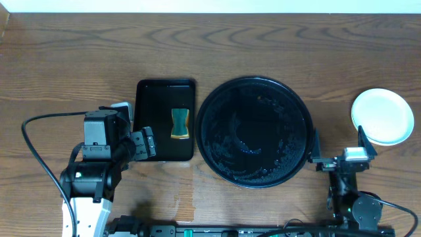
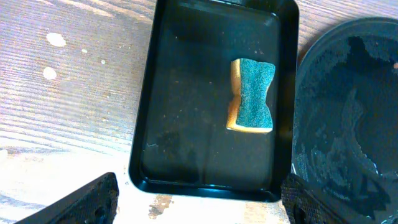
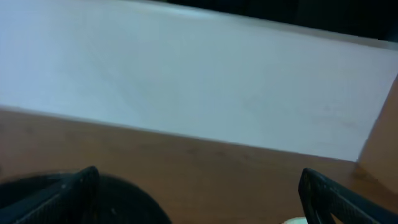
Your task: Clean dirty plates on tray and stack at the side
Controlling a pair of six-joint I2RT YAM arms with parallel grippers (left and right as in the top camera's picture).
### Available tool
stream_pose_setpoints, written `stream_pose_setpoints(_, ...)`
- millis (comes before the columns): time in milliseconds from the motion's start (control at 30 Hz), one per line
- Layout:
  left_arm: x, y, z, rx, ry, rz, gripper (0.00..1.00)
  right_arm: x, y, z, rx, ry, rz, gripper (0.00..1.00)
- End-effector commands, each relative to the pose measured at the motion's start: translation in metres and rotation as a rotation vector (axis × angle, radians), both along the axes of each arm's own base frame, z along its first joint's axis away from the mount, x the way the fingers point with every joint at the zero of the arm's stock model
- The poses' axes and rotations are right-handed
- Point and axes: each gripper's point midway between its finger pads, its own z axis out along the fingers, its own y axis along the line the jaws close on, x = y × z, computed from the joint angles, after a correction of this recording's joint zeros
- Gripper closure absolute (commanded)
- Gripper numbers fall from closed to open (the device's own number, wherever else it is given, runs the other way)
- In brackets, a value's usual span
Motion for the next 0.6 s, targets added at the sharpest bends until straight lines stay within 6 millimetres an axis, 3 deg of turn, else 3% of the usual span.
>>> stream_pose_setpoints(0, -0.001, 0.002, -0.004, 0.017, 0.012, -0.007, 0.15, 0.001, 0.000, -0.023, -0.084, 0.087, -0.001, 0.01)
stream_pose_setpoints(67, -0.001, 0.002, -0.004, 0.017, 0.012, -0.007, 0.15, 0.000, 0.005, -0.050, -0.073, 0.196, 0.033, 0.01)
stream_pose_setpoints(567, -0.001, 0.002, -0.004, 0.017, 0.012, -0.007, 0.15, 0.001, 0.005, -0.049, -0.048, 0.194, 0.032, 0.01)
